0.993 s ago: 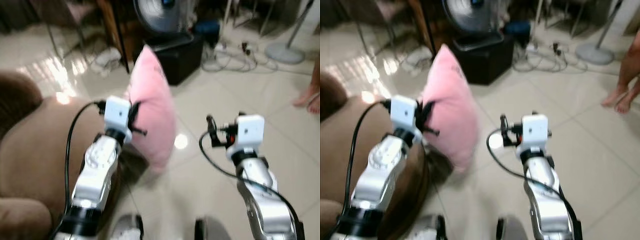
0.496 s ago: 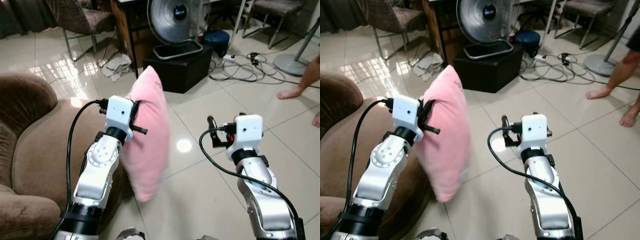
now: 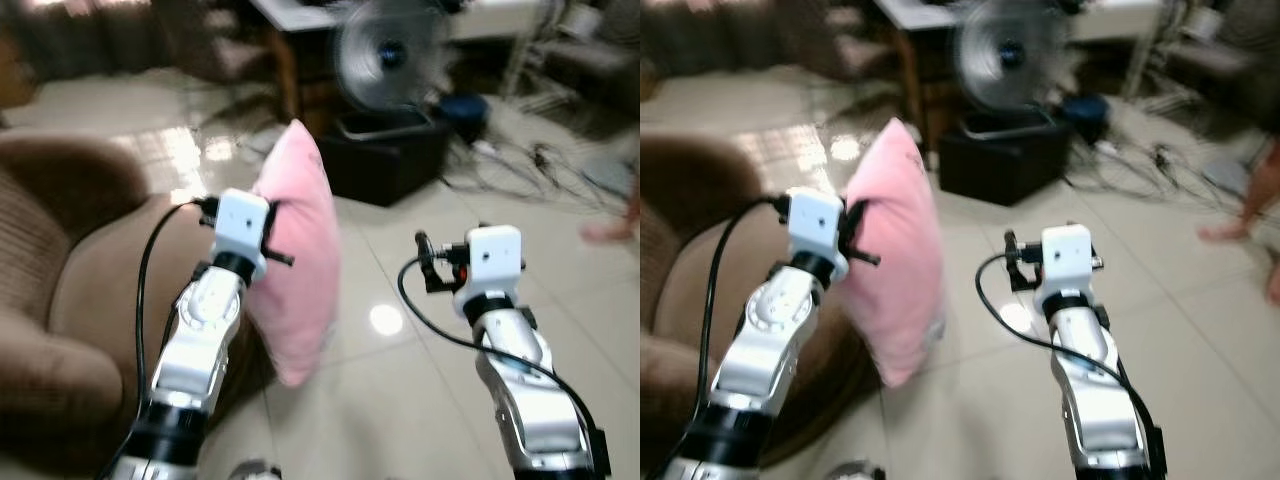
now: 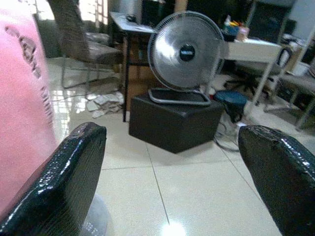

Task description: Move the pillow to the sofa from floor

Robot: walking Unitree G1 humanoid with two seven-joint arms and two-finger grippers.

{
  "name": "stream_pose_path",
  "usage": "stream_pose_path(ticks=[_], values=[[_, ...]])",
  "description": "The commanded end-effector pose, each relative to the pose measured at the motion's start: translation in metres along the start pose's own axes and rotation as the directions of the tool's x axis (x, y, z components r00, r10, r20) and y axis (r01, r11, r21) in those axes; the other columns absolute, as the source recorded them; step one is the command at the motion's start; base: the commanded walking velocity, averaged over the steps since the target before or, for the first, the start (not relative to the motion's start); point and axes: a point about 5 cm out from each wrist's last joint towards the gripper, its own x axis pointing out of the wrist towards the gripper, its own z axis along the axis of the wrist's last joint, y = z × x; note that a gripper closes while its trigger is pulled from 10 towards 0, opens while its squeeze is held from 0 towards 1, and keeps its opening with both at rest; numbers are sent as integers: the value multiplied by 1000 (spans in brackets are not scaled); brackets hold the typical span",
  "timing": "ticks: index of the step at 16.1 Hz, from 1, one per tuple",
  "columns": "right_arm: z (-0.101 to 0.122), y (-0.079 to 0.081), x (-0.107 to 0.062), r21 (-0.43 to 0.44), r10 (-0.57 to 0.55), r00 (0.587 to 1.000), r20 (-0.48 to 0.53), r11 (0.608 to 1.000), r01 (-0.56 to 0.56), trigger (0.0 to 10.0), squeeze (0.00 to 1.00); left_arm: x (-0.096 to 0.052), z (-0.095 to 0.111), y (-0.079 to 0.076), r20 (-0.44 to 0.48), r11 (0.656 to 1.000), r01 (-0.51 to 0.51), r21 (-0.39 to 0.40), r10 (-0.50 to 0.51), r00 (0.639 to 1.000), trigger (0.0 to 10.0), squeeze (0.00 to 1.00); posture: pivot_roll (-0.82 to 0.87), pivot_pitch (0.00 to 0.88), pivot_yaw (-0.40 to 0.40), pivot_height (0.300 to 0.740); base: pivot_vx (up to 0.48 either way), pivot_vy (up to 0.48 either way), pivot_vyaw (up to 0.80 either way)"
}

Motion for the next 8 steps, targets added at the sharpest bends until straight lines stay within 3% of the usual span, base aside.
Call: stream_pose_path(ticks=[1, 2, 3, 7, 8], values=[[1, 0, 1, 2, -3, 1000, 4, 1000, 3, 10000, 0, 3, 9, 5, 35, 1000, -24, 18, 24, 999, 10000, 0, -71, 3, 42, 740, 0, -480, 800], [1, -2, 1, 0, -8, 1000, 2, 1000, 8, 10000, 0, 3, 9, 5, 33, 999, -29, 20, 29, 999, 10000, 0, -71, 3, 44, 740, 0, -480, 800], [-2, -5, 1, -9, -26, 1000, -16, 1000, 25, 10000, 0, 4, 9, 5, 37, 999, -32, 10, 32, 999, 10000, 0, -73, 3, 45, 740, 0, 0, 800], [-11, -3, 0, -26, -32, 997, -75, 999, 30, 10000, 0, 8, 7, 9, 22, 999, -37, -11, 37, 999, 10000, 0, -75, 6, 49, 740, 0, 0, 0], [-11, -2, 0, -23, -32, 997, -74, 999, 31, 10000, 0, 9, 7, 10, 30, 999, -34, -10, 34, 999, 10000, 0, -75, 7, 51, 740, 304, 0, 0]])
